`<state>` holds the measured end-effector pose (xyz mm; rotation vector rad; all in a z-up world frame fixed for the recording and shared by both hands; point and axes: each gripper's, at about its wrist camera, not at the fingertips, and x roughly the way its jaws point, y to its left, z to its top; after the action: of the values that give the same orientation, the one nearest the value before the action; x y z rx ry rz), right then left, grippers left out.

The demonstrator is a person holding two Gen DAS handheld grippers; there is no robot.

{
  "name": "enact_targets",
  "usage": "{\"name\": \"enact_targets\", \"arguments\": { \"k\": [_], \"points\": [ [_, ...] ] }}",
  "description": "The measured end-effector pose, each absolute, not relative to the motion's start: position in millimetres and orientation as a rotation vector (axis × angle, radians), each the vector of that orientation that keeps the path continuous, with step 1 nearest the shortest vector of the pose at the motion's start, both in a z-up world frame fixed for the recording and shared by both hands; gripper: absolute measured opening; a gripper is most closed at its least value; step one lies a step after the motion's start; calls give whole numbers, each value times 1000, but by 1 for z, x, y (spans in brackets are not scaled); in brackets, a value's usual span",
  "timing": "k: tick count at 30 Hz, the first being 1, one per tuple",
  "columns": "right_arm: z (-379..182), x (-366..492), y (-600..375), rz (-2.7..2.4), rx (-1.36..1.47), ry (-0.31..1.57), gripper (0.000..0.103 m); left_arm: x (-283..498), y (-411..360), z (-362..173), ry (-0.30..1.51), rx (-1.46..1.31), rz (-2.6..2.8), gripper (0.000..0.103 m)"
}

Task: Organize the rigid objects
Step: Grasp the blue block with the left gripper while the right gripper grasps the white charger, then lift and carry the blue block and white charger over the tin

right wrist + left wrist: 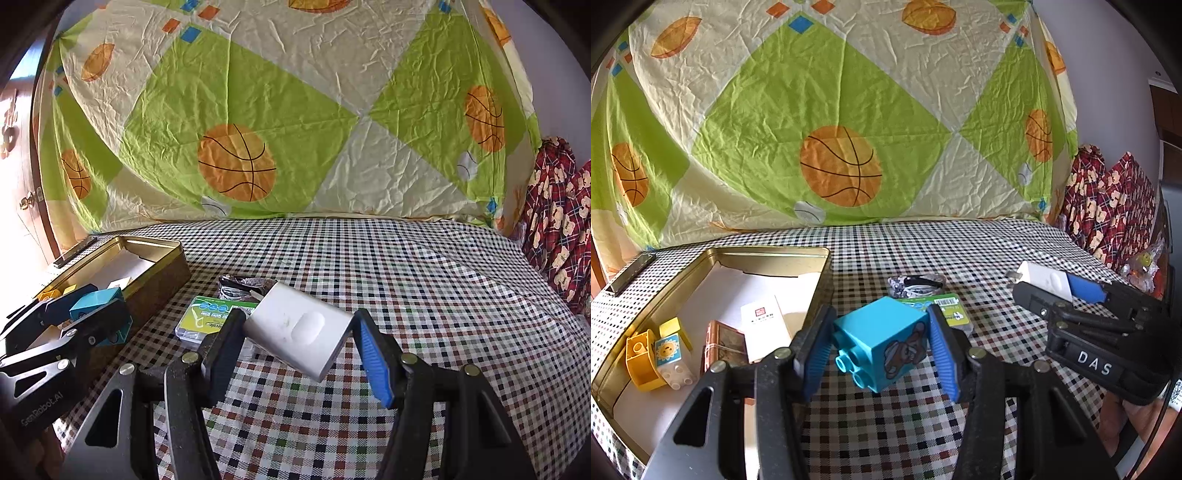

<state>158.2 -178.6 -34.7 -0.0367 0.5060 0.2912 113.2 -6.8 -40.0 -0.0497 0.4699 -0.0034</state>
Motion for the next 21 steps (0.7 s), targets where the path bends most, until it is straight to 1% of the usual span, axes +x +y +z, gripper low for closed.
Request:
{"name": "enact_targets", "arguments": {
  "k": [21],
  "points": [
    [-29, 139, -181, 286, -28, 399, 62, 106, -4, -35, 425, -53, 22, 50]
  ]
}}
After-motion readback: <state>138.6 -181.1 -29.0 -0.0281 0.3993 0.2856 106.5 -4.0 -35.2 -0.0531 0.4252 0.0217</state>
